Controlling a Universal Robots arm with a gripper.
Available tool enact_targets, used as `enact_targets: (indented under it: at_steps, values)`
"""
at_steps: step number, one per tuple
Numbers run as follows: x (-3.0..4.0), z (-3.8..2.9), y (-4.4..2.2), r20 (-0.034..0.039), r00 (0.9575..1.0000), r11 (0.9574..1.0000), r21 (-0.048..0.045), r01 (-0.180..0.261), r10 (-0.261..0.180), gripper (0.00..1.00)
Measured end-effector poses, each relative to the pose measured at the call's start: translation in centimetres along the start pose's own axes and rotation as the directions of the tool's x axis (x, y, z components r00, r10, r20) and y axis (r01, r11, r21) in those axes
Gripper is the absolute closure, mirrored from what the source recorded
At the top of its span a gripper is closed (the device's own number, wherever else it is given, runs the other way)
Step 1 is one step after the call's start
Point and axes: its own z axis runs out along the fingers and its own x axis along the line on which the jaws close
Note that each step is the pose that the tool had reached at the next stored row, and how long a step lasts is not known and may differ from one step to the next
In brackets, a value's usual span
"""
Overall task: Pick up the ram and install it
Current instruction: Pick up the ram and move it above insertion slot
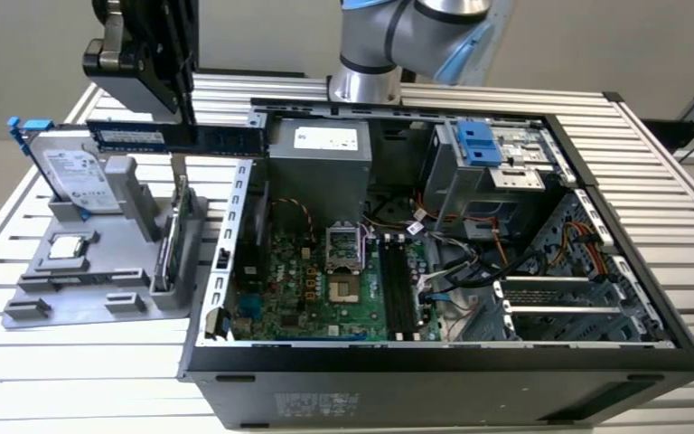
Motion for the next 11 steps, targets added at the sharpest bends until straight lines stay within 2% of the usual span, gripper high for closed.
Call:
enact_targets:
  at_steps: [11]
  values:
    - [0.02, -0.12, 0.97, 0.0000, 1.0000, 1.0000, 0.0000, 0.000, 0.000, 1.00]
